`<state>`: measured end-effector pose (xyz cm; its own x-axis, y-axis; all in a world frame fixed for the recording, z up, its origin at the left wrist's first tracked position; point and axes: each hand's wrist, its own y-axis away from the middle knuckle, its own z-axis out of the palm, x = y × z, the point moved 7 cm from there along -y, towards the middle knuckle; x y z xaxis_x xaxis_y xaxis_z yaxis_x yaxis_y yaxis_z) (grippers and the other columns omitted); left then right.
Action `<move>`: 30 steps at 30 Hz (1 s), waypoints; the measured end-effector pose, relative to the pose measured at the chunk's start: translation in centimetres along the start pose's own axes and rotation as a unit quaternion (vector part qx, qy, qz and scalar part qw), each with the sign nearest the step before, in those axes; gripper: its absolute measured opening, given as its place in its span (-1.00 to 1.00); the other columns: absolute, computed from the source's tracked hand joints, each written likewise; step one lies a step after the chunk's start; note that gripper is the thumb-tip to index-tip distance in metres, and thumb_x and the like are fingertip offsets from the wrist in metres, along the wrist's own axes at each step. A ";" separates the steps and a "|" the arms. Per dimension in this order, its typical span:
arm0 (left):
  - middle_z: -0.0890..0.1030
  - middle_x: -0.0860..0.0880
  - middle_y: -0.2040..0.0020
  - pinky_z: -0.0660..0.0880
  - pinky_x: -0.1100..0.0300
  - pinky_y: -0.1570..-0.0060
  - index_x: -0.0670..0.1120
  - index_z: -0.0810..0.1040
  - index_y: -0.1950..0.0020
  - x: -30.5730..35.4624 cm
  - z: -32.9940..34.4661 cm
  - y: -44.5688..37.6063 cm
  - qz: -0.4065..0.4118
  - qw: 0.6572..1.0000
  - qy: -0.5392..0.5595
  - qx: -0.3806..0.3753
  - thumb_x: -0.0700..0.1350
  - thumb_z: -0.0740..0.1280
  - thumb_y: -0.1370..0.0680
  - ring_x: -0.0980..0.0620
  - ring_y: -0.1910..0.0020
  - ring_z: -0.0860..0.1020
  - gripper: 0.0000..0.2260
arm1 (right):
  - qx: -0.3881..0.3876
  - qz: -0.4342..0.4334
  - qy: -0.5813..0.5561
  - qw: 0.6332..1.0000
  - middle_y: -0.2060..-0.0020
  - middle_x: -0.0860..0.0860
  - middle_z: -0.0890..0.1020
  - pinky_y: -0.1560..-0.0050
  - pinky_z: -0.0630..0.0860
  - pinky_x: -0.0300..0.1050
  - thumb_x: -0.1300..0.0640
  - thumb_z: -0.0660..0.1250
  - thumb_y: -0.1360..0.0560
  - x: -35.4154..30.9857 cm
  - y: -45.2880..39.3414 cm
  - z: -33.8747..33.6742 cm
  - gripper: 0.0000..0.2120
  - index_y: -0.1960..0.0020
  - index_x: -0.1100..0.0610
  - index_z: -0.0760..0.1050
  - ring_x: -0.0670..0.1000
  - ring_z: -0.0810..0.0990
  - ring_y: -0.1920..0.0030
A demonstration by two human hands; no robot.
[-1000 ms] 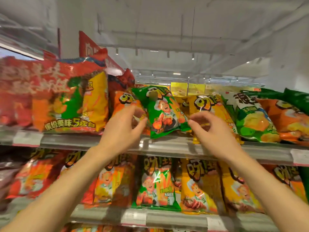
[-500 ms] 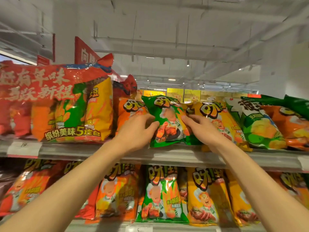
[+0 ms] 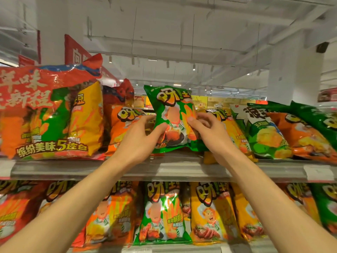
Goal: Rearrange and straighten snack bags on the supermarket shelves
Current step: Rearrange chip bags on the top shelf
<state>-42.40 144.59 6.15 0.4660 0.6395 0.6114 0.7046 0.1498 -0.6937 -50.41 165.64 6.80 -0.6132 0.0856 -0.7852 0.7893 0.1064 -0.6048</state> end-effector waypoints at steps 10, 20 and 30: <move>0.60 0.32 -0.06 0.46 0.55 0.23 0.12 0.39 -0.49 2.9 4.8 -1.5 -0.036 0.985 0.166 -0.019 0.35 0.33 -0.52 0.44 0.06 0.60 -0.39 | 0.007 -0.035 0.037 0.999 -0.25 -0.15 0.61 -0.04 0.55 -0.28 -0.32 0.42 -0.46 -2.2 0.7 -5.6 -0.34 -0.47 -0.10 0.42 -0.21 0.61 -0.17; 0.66 0.43 0.13 0.50 0.52 0.28 0.12 0.38 -0.43 7.2 12.8 -2.5 -0.021 0.975 0.206 -0.083 0.43 0.33 -0.37 0.40 0.10 0.65 -0.28 | 0.004 -0.001 0.019 1.000 -0.13 -0.15 0.65 0.23 0.58 -0.40 -0.28 0.42 -0.48 -0.7 0.4 -13.9 -0.46 -0.38 -0.18 0.35 -0.24 0.70 0.02; 0.56 0.02 -0.26 0.44 0.19 -0.10 0.00 0.47 -0.41 7.1 14.3 -1.4 0.054 0.996 -0.071 -0.020 0.14 0.34 -0.61 0.09 -0.18 0.53 -0.58 | 0.054 0.035 0.015 0.998 -0.15 -0.13 0.69 -0.20 0.61 0.01 -0.37 0.40 -0.44 1.9 0.0 -19.9 -0.30 -0.46 -0.05 0.41 -0.13 0.71 -0.08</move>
<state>-47.70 159.70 6.04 0.4625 0.7504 0.4722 0.6767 0.0454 -0.7349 -52.21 185.57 7.96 -0.5559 0.1189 -0.8227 0.8279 -0.0088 -0.5607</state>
